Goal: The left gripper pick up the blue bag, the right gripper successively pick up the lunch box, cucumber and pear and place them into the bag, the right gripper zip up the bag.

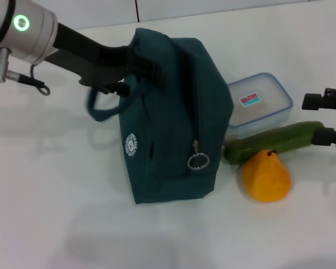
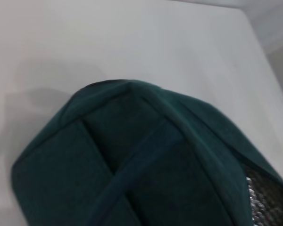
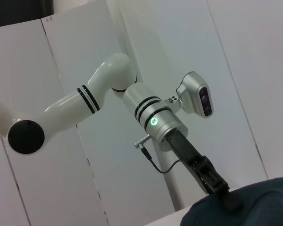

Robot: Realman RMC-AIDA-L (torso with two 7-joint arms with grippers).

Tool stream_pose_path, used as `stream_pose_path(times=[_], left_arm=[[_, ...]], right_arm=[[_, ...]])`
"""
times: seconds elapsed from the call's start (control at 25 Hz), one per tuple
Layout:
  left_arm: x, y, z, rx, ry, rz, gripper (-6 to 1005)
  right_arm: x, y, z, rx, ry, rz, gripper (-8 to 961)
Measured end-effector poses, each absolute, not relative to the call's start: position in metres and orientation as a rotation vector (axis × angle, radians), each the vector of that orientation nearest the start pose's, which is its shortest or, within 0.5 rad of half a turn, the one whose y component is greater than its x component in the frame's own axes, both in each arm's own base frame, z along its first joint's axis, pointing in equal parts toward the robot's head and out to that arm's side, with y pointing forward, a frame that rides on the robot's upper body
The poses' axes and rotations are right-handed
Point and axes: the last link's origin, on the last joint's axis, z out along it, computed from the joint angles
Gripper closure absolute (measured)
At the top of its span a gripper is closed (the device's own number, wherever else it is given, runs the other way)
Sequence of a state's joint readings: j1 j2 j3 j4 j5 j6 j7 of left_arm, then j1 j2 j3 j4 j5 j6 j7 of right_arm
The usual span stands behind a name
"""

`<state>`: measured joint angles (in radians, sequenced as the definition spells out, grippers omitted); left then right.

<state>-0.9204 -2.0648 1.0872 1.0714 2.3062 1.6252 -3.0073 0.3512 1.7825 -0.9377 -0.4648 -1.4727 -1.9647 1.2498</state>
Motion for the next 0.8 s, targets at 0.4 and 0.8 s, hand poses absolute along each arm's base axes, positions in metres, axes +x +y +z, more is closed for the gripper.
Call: stream_pose_path(times=[0.4,0.8], left_arm=[[-0.101,0.392,0.012,-2.586,-1.654,-0.105,257],[-0.120,0.384,0.021,-2.611,-1.692,-0.276,698]], right_arm=[[0.295,0.258,0.094,-2.714,0.489,1.176,229],[0.291,0.256,0.087,-2.713,0.508,1.218,230]])
